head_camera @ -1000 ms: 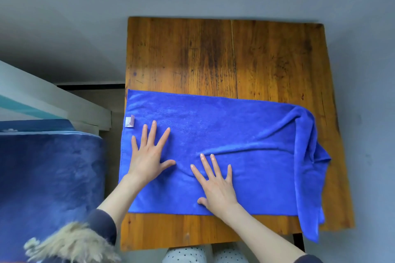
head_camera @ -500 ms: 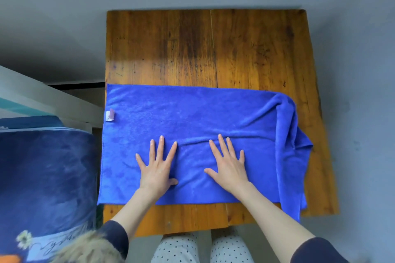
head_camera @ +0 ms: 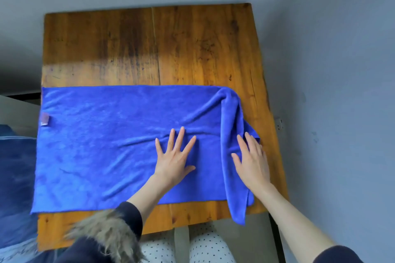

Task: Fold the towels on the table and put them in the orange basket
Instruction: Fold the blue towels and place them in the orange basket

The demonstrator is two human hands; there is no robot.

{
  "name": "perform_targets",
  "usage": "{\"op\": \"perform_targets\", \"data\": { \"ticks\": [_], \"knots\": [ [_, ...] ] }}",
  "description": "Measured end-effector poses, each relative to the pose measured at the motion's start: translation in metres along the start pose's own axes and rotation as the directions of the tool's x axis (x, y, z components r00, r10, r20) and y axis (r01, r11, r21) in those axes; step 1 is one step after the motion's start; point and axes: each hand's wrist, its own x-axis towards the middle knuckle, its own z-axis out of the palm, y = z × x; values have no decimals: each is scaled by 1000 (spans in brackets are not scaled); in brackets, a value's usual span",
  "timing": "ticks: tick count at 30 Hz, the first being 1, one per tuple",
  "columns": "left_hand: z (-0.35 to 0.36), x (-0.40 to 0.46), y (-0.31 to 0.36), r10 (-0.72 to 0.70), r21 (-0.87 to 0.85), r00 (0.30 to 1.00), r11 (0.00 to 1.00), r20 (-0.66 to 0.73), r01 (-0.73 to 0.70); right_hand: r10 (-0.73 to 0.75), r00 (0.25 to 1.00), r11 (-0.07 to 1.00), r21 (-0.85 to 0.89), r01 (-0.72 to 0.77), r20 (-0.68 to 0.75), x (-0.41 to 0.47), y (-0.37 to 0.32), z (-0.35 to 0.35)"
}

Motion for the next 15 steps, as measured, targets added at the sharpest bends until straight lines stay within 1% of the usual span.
{"op": "perform_targets", "data": {
  "ticks": [2,3,7,9,11,13,15],
  "knots": [
    [-2,13,15,22,19,1000,1000,-6,-22,-50,996,997,-48,54,76,4,10,7],
    [-4,19,20,35,26,999,999,-4,-35,-59,994,996,-62,64,93,8,15,9],
    [-13,38,30,38,28,998,999,46,-39,-91,993,991,-87,98,74,36,37,0],
    [-15,44,32,22,62,998,998,66,-26,-84,995,990,-108,89,51,53,51,-11],
    [-18,48,34,13,92,996,996,84,-21,-87,994,987,-127,94,59,70,64,-22],
    [-20,51,37,25,102,996,994,81,-33,-91,994,992,-86,96,68,84,73,-32],
    [-19,53,44,50,84,997,995,61,-55,-90,995,996,16,89,41,91,77,-39]
  ]
}}
